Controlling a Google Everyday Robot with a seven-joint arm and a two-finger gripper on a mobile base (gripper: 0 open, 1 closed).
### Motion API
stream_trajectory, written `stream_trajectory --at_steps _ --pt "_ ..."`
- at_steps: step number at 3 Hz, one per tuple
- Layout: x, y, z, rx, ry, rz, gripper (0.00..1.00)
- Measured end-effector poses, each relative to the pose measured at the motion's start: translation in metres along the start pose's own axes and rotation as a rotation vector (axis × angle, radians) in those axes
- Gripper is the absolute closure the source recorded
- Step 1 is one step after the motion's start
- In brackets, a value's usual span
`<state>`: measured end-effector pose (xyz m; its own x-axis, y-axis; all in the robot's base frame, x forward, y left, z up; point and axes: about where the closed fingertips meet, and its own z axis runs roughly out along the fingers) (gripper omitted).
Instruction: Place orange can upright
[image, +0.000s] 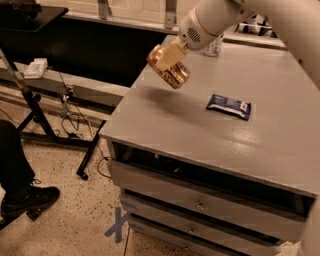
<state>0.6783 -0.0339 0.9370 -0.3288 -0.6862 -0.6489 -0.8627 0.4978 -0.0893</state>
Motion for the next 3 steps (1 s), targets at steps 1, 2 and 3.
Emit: stream_trajectory --at_steps 1,2,3 --pt "-0.009 0.016 -0.017 -0.078 -0.227 0.021 1.00" --pt "-0.014 0.037 -0.034 -0.153 -0.449 0.063 1.00" --pt "-0.024 0.068 -0.057 -0.199 -0.653 0.075 1.00"
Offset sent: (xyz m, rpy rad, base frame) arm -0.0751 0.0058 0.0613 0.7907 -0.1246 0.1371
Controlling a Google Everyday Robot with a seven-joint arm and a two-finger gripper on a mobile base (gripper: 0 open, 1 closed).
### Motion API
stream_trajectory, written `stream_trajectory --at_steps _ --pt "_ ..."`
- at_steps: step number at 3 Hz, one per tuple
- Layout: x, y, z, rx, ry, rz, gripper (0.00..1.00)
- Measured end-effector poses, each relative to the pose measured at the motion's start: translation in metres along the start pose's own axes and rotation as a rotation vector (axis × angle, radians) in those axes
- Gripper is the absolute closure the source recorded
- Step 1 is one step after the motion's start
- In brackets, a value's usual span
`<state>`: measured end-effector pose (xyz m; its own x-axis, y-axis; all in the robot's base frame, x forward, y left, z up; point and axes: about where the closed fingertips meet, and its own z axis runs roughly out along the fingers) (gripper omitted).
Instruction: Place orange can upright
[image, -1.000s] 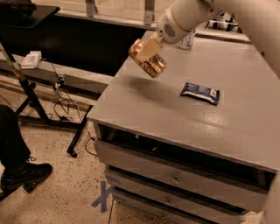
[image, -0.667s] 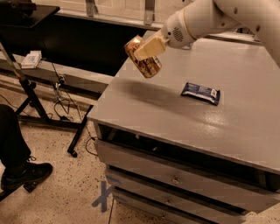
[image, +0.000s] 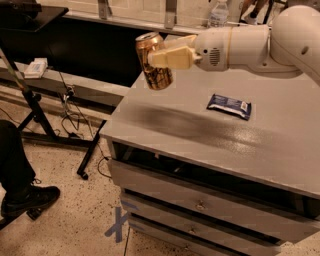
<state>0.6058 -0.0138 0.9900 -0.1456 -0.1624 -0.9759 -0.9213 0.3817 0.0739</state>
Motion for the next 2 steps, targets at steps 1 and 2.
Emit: stream_trajectory --at_steps 1,2 --pt "0.0013 -0.0010 0.0006 0.001 0.005 0.001 1.00" --pt "0.0032 0.0022 0.0074 0.001 -0.024 -0.002 1.00"
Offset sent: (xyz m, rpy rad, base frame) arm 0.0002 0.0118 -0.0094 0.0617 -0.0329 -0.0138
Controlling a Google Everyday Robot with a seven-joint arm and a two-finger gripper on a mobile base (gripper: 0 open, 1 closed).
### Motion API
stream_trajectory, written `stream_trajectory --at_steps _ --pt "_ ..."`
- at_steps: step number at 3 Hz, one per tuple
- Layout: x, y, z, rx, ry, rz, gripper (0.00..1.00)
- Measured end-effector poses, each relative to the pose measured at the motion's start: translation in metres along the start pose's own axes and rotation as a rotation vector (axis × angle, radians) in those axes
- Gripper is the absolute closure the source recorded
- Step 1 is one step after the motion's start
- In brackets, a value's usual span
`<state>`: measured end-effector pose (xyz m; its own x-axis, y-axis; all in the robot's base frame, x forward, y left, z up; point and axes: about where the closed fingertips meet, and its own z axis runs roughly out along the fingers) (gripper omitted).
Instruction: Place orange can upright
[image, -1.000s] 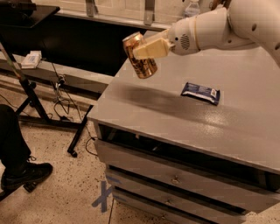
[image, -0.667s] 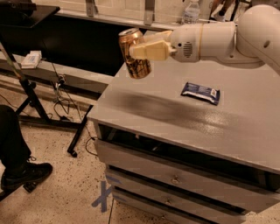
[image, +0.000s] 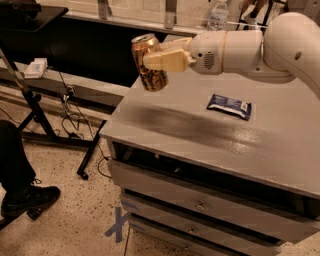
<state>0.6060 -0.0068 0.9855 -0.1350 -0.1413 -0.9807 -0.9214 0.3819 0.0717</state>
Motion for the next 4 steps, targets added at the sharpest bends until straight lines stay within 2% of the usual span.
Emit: stream_trajectory --at_steps 1,2,4 --pt "0.005 0.006 0.013 0.006 -0.033 -0.014 1.00" --pt "0.014 0.011 0.027 0.013 -0.038 -0.028 1.00" --pt "0.044 0.018 0.040 0.039 -0.070 -0.038 1.00"
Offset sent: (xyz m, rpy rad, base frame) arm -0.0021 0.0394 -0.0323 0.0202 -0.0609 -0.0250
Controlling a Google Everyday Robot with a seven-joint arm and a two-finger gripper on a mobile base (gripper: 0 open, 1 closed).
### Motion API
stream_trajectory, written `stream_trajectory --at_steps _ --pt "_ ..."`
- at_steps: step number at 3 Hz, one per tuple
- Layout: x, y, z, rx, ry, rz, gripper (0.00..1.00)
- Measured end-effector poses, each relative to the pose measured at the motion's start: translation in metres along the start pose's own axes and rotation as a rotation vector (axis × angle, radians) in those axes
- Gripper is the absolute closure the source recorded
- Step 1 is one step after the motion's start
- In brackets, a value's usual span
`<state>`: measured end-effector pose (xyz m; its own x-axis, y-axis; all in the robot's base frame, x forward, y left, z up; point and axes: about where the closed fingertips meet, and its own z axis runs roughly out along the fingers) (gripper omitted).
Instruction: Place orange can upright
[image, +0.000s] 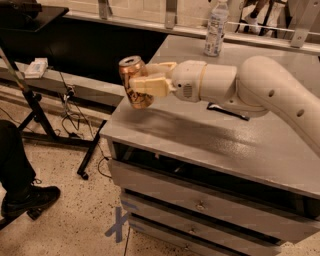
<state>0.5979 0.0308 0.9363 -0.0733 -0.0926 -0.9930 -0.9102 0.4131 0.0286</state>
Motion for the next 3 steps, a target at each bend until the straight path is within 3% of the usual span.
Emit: stream_trajectory --at_steps 1,3 --pt "0.013 -0.004 0.003 0.002 -0.044 -0.020 1.00" --pt "0.032 -0.009 0.005 0.000 -0.092 -0.026 0.59"
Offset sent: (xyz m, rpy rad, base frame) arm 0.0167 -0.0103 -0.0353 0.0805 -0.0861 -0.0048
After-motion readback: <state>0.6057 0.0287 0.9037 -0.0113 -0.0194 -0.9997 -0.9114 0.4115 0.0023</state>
